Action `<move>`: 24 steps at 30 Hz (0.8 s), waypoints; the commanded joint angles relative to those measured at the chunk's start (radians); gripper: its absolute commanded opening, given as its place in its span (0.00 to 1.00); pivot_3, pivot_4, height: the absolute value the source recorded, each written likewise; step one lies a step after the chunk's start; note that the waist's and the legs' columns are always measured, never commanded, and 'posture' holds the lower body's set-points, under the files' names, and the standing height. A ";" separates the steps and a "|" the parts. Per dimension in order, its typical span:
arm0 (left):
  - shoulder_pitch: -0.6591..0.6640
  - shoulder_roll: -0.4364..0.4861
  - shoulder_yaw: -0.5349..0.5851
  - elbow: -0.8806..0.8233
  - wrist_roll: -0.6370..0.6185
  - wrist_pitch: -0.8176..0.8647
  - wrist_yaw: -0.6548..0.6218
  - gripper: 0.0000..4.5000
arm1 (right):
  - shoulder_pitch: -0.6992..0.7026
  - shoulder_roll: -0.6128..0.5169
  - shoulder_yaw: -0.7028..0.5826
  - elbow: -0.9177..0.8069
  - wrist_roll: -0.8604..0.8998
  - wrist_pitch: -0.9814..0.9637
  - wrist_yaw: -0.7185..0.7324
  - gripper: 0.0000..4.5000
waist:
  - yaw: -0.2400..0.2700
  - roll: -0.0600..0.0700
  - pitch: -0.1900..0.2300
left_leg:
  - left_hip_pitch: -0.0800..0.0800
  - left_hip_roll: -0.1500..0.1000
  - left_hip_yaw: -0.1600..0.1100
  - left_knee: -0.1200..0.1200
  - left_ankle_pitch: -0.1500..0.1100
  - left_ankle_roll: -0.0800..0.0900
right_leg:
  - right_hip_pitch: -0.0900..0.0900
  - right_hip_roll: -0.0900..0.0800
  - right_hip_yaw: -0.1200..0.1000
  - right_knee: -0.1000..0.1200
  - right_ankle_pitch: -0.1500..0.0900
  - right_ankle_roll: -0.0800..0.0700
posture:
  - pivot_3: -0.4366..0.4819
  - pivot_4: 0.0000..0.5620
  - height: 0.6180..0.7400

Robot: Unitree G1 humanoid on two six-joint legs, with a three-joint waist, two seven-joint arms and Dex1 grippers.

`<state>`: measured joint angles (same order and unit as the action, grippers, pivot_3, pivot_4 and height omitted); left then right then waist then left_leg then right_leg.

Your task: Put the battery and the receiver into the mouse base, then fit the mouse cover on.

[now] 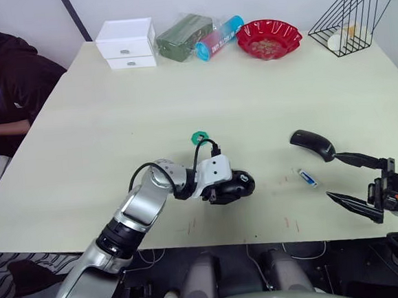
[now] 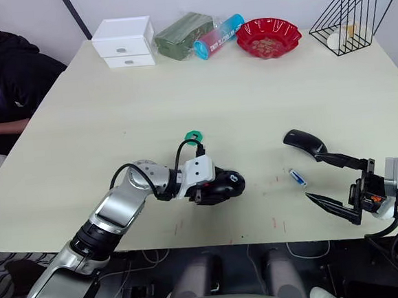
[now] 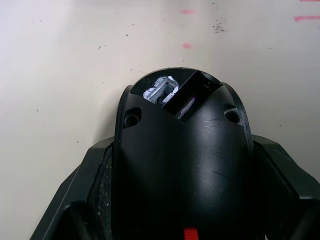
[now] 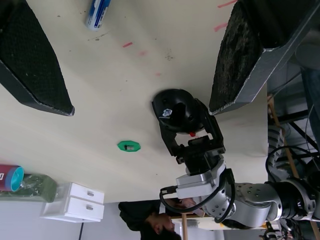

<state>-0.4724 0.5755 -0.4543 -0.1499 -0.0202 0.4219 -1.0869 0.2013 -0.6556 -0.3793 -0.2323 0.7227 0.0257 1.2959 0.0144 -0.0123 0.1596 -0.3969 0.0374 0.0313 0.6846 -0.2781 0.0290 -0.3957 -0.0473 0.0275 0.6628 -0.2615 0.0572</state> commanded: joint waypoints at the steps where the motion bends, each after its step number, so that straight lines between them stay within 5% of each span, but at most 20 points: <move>1: -0.018 -0.050 -0.048 0.048 -0.017 -0.039 -0.047 0.66 | 0.003 -0.028 0.009 -0.037 -0.026 0.052 -0.059 1.00 | 0.002 0.001 0.000 | 0.000 0.000 0.000 0.000 0.000 0.000 | 0.000 0.000 0.000 0.000 0.000 0.000 | 0.48 0.27 1.00; 10: -0.056 -0.074 -0.079 0.096 0.012 -0.026 -0.100 0.66 | 0.000 -0.043 0.033 -0.069 -0.134 0.121 -0.216 1.00 | 0.001 0.001 -0.001 | 0.000 -0.001 0.000 0.000 0.000 0.000 | 0.000 0.000 0.000 0.000 0.000 0.000 | 0.48 0.27 1.00; 24: -0.065 -0.078 -0.078 0.093 0.028 0.007 -0.101 0.66 | 0.090 -0.015 0.167 -0.295 -0.352 0.479 -0.642 1.00 | 0.001 0.001 -0.001 | 0.000 -0.001 0.000 0.000 0.000 0.000 | 0.000 0.000 0.000 0.000 0.000 0.000 | 0.48 0.27 1.00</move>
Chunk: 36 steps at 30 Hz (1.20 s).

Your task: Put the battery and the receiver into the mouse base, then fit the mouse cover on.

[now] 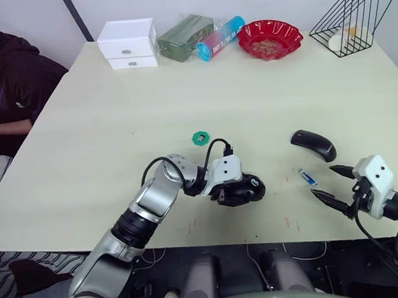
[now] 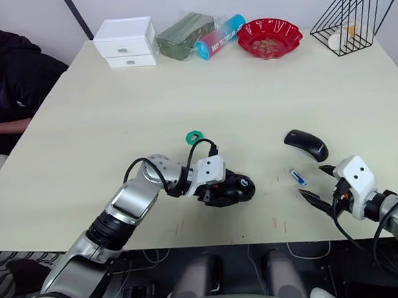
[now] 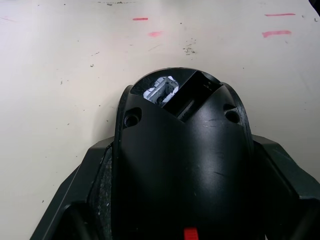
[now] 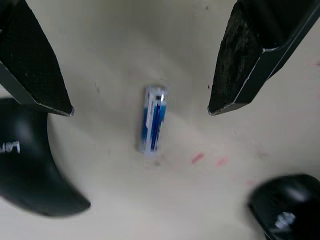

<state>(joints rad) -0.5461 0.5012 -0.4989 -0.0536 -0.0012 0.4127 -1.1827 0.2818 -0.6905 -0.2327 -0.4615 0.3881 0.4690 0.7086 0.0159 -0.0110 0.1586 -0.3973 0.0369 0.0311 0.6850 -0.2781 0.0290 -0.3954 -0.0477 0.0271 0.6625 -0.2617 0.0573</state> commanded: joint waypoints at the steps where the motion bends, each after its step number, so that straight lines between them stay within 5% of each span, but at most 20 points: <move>1: 0.008 -0.004 -0.034 -0.002 0.009 0.016 -0.006 0.66 | 0.010 0.030 0.028 -0.071 -0.021 0.041 -0.069 1.00 | 0.000 0.000 0.000 | 0.000 0.000 0.000 0.000 0.000 0.000 | 0.000 0.000 0.000 0.000 0.000 0.000 | 0.48 0.27 1.00; 14: 0.000 -0.010 -0.034 0.014 0.013 0.014 -0.004 0.66 | 0.017 0.102 0.048 -0.043 -0.073 -0.001 -0.129 1.00 | 0.000 0.000 0.000 | 0.000 0.000 0.000 0.000 0.000 0.000 | 0.000 0.000 0.000 0.000 0.000 0.000 | 0.48 0.27 1.00; 16: 0.000 -0.010 -0.034 0.016 0.013 0.011 -0.006 0.66 | 0.014 0.106 0.049 -0.028 -0.079 -0.014 -0.129 0.88 | 0.000 0.000 0.000 | 0.000 0.000 0.000 0.000 0.000 0.000 | 0.000 0.000 0.000 0.000 0.000 0.000 | 0.48 0.27 1.00; 20: 0.002 -0.008 -0.034 0.017 0.013 0.011 -0.008 0.66 | 0.009 0.110 0.051 -0.009 -0.085 -0.030 -0.129 0.46 | 0.000 0.000 0.000 | 0.000 0.000 0.000 0.000 0.000 0.000 | 0.000 0.000 0.000 0.000 0.000 0.000 | 0.48 0.27 1.00; 21: 0.002 -0.007 -0.034 0.017 0.013 0.010 -0.008 0.66 | 0.009 0.111 0.052 -0.006 -0.086 -0.033 -0.129 0.44 | 0.000 0.000 0.000 | 0.000 0.000 0.000 0.000 0.000 0.000 | 0.000 0.000 0.000 0.000 0.000 0.000 | 0.48 0.27 1.00; 25: 0.004 -0.005 -0.032 0.016 0.013 0.011 -0.007 0.66 | 0.010 0.115 0.057 0.005 -0.092 -0.049 -0.130 0.05 | 0.000 0.000 0.000 | 0.000 0.000 0.000 0.000 0.000 0.000 | 0.000 0.000 0.000 0.000 0.000 0.000 | 0.48 0.27 1.00; 36: 0.003 -0.005 -0.028 0.022 0.013 0.006 -0.003 0.66 | 0.001 0.112 0.060 -0.004 -0.109 -0.063 -0.129 0.01 | 0.000 0.000 0.000 | 0.000 0.000 0.000 0.000 0.000 0.000 | 0.000 0.000 0.000 0.000 0.000 0.000 | 0.48 0.27 1.00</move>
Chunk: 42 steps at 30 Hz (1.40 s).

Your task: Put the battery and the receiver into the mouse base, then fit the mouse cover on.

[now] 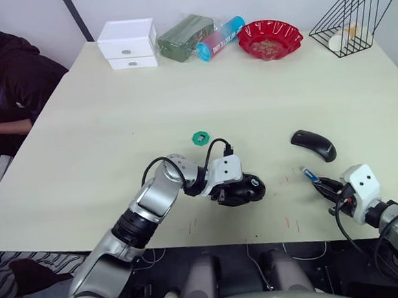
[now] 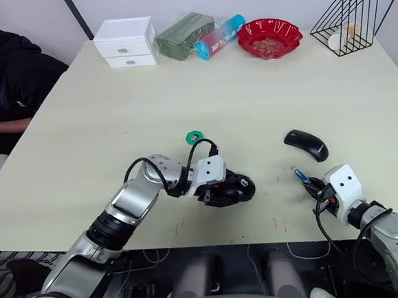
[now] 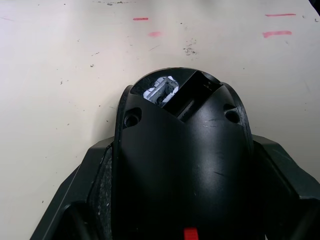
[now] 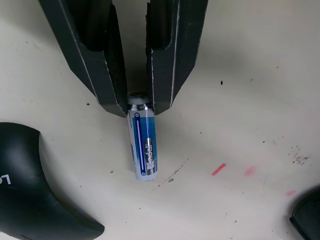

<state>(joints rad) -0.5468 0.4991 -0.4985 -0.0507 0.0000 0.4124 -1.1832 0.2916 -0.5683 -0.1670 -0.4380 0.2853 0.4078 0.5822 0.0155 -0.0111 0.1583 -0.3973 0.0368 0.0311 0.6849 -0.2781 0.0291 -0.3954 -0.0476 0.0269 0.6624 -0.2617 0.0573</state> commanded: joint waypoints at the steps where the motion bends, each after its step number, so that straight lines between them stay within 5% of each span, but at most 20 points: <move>1: 0.004 -0.005 -0.028 0.021 0.012 0.006 -0.002 0.66 | -0.013 -0.019 -0.006 -0.042 -0.004 0.008 0.002 0.01 | 0.000 0.000 0.000 | 0.000 0.000 0.000 0.000 0.000 0.000 | 0.000 0.000 0.000 0.000 0.000 0.000 | 0.48 0.27 1.00; 6: 0.001 -0.010 -0.029 0.025 0.012 0.005 -0.001 0.66 | -0.042 -0.059 0.000 -0.117 0.031 0.092 0.020 0.01 | 0.000 0.000 0.000 | 0.000 0.000 0.000 0.000 0.000 0.000 | 0.000 0.000 0.000 0.000 0.000 0.000 | 0.48 0.27 1.00; 14: -0.012 -0.034 -0.030 0.031 0.013 0.027 0.012 0.66 | -0.194 -0.212 0.009 -0.286 0.203 0.481 0.054 0.01 | 0.001 0.000 0.000 | -0.001 0.000 -0.002 0.001 0.000 0.000 | 0.000 0.000 -0.001 0.000 0.000 0.000 | 0.48 0.27 1.00; 20: -0.015 -0.045 -0.031 0.034 0.015 0.037 0.016 0.66 | -0.407 -0.296 0.036 -0.360 0.363 0.839 0.029 0.01 | -0.001 -0.001 0.000 | -0.001 0.000 -0.003 0.001 0.000 0.000 | 0.000 0.000 -0.001 0.000 0.000 0.000 | 0.48 0.27 1.00; 26: -0.016 -0.054 -0.038 0.035 0.021 0.044 0.020 0.66 | -0.672 -0.252 0.083 -0.364 0.484 1.173 -0.012 0.01 | 0.000 0.000 0.000 | -0.003 -0.001 -0.006 0.001 0.000 0.000 | 0.000 0.000 -0.004 0.000 0.000 0.000 | 0.48 0.27 1.00; 42: -0.011 -0.059 -0.046 0.005 0.028 0.088 0.046 0.66 | -0.807 -0.167 0.191 -0.159 0.876 1.207 -0.455 0.01 | 0.000 0.000 0.000 | -0.004 -0.001 -0.008 0.001 0.000 0.000 | 0.000 -0.002 -0.006 0.000 0.000 0.000 | 0.48 0.27 1.00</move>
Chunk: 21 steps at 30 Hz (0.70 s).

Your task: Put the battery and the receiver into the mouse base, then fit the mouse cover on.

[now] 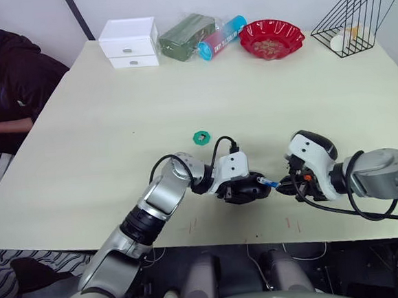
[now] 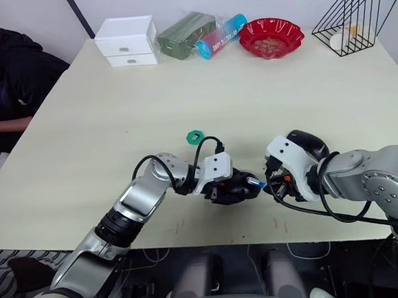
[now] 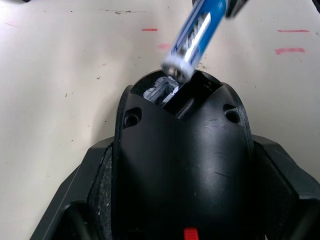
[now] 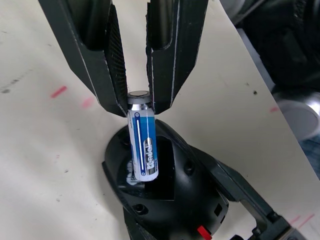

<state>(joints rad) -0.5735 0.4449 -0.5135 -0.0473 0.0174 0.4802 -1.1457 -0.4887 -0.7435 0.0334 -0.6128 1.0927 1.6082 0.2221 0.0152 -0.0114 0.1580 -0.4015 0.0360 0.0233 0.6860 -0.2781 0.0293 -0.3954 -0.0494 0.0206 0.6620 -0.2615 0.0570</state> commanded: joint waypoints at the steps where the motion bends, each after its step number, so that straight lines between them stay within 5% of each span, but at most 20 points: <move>1: 0.016 -0.005 -0.032 0.001 0.011 0.021 0.010 0.66 | -0.029 0.006 -0.009 0.024 0.095 0.006 -0.116 0.01 | 0.000 0.000 0.000 | 0.000 0.000 0.000 0.000 0.000 0.000 | 0.000 0.000 0.000 0.000 0.000 0.000 | 0.48 0.27 1.00; 21: 0.021 -0.009 -0.036 -0.011 0.005 0.035 0.027 0.66 | -0.063 -0.064 0.138 0.185 0.597 -0.140 -0.627 0.01 | -0.001 0.000 0.000 | 0.000 0.001 0.000 0.000 0.000 0.000 | 0.000 0.000 0.000 0.000 0.000 0.000 | 0.48 0.27 1.00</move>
<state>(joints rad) -0.5655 0.4421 -0.5192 -0.0660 0.0172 0.5021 -1.1213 -0.5367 -0.7842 0.1515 -0.4358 1.6330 1.5116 -0.3396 0.0140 -0.0115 0.1580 -0.4017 0.0368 0.0232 0.6859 -0.2782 0.0294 -0.3954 -0.0496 0.0205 0.6616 -0.2616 0.0569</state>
